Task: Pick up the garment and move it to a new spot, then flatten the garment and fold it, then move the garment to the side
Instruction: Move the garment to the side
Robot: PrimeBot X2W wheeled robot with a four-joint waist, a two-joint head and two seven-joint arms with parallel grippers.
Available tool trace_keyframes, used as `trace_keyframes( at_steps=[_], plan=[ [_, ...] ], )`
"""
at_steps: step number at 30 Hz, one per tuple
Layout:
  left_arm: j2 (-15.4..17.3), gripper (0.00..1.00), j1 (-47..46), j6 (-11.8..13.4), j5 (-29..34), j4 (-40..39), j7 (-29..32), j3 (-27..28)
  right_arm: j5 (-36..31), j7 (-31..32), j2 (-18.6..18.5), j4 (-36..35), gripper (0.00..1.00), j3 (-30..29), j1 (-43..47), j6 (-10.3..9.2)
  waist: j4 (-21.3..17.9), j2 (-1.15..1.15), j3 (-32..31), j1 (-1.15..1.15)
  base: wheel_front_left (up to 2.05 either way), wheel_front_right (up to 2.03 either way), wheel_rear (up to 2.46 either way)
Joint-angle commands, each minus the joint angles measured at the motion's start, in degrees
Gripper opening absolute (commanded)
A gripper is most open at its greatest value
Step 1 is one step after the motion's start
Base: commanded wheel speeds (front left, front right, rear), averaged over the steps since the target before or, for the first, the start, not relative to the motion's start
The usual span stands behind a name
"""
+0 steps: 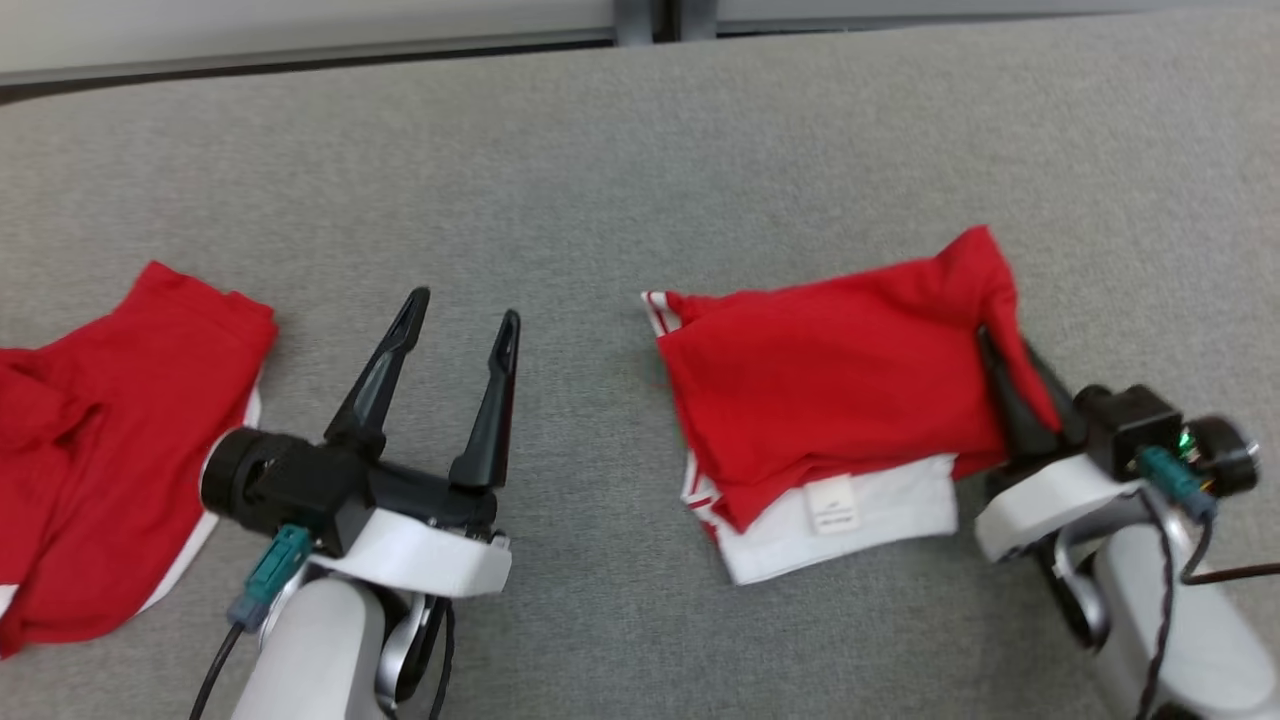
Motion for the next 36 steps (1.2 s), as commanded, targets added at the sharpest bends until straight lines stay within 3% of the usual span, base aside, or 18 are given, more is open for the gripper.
trace_keyframes(
  at_steps=[1,9,16,20,27,28,29,30,36],
  plan=[
    [0.2,1.0,-1.5,-0.4,0.6,-0.3,0.0,-0.5,-0.7,-0.1,-1.7,-0.6,0.0,0.1,-1.4,-0.04,-2.3,0.0,2.5,0.0,0.0,0.0,0.0],
    [0.2,1.0,-9.0,-1.4,2.3,-3.7,0.0,-4.7,-1.5,-0.1,-12.3,-1.9,0.0,-3.3,-7.2,-0.05,-6.2,0.0,11.3,0.0,0.0,0.0,0.0],
    [2.3,1.0,-14.9,-1.4,2.7,-5.4,0.0,-8.8,-5.4,0.0,-21.5,0.4,0.0,-5.7,-11.4,-0.08,-7.5,0.0,17.0,0.0,0.0,0.0,0.0],
    [3.4,1.0,-16.5,-1.5,2.1,-5.8,0.0,-9.6,-6.7,0.0,-24.3,2.0,0.0,-10.3,-13.3,-0.08,-7.6,0.0,18.8,0.0,0.0,0.0,0.0],
    [4.1,1.0,-16.7,-1.5,1.3,-6.2,0.0,-10.1,-9.3,-0.1,-24.5,4.9,0.0,-15.3,-15.1,-0.08,-7.0,0.0,19.6,0.0,0.0,0.0,0.0],
    [4.1,1.0,-16.7,-1.5,1.3,-6.2,0.0,-9.9,-9.6,0.0,-24.3,4.6,0.29,-15.8,-15.4,-0.08,-6.8,0.0,19.5,0.0,0.0,0.0,0.0],
    [4.2,1.0,-16.6,-1.5,1.2,-6.1,0.0,-9.8,-9.9,-0.1,-24.0,4.5,0.72,-16.4,-15.5,-0.08,-6.7,0.0,19.4,0.0,0.0,0.0,0.0],
    [4.1,1.0,-16.4,-1.5,1.1,-6.0,0.0,-9.8,-10.1,0.0,-23.7,4.5,1.0,-17.1,-15.5,-0.08,-6.6,0.0,19.2,0.0,0.0,0.0,0.0],
    [3.6,1.0,-15.5,-1.5,0.7,-5.5,0.0,-8.7,-9.9,-0.1,-20.5,0.1,1.0,-19.0,-15.5,-0.08,-5.7,0.0,17.3,0.0,0.0,0.0,0.0]
  ],
)
